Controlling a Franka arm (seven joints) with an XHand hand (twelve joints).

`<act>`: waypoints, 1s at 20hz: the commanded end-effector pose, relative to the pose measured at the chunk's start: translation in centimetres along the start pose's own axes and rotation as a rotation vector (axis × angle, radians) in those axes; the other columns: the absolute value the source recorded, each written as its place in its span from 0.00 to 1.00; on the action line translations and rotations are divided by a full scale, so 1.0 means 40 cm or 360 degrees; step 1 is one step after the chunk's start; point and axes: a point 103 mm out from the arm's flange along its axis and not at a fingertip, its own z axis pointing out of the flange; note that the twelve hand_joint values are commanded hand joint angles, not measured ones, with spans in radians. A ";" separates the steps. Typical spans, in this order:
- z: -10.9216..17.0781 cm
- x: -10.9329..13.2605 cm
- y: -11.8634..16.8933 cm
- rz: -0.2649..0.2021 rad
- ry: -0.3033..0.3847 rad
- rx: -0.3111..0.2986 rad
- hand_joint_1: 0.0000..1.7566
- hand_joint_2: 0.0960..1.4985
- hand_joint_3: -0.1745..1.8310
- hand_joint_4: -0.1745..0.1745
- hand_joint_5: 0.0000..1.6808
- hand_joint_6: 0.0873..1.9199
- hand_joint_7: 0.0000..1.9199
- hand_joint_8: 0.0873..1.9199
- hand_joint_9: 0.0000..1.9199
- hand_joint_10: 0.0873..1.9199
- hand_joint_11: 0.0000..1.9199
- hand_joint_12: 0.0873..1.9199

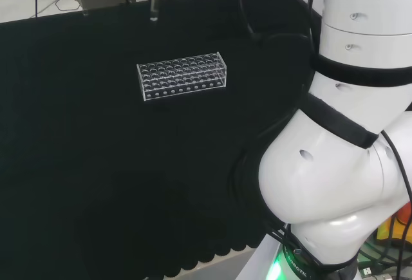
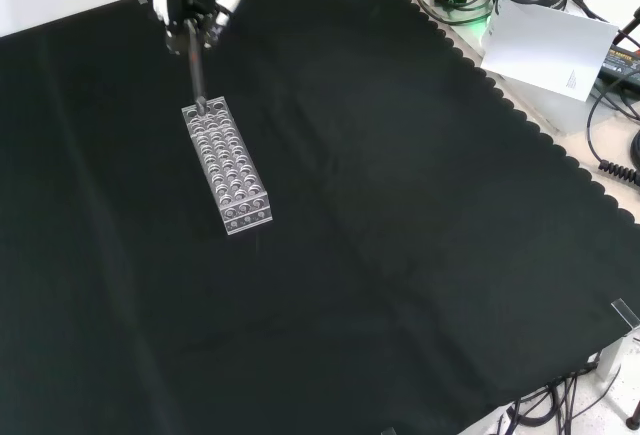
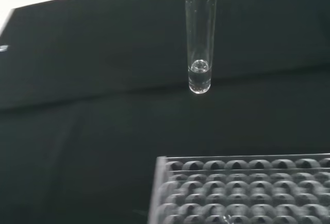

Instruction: Shake the test tube.

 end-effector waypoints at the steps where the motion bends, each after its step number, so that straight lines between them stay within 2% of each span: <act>1: -0.045 -0.208 -0.023 0.0263 -0.0194 -0.0038 0.81 0.67 0.00 0.00 0.81 0.00 0.69 0.33 0.71 0.24 0.76 0.36; 6: -0.095 -0.354 -0.040 0.0500 -0.0312 -0.0054 0.81 0.67 0.00 0.00 0.81 0.00 0.69 0.33 0.71 0.24 0.76 0.36; 9: -0.121 -0.415 -0.051 0.0601 -0.0347 -0.0070 0.81 0.67 0.00 0.00 0.81 0.00 0.69 0.32 0.71 0.24 0.76 0.36; 11: -0.131 -0.439 -0.057 0.0642 -0.0341 -0.0078 0.81 0.67 0.00 0.00 0.81 0.00 0.69 0.32 0.71 0.24 0.76 0.36; 13: -0.138 -0.446 -0.059 0.0643 -0.0331 -0.0084 0.81 0.67 0.00 0.00 0.81 0.00 0.69 0.32 0.71 0.24 0.76 0.36; 16: -0.134 -0.425 -0.054 0.0600 -0.0304 -0.0095 0.81 0.67 0.00 0.00 0.81 0.00 0.69 0.32 0.71 0.24 0.76 0.36; 20: -0.104 -0.343 -0.028 0.0468 -0.0242 -0.0078 0.81 0.67 0.00 0.00 0.81 0.00 0.69 0.32 0.71 0.24 0.76 0.36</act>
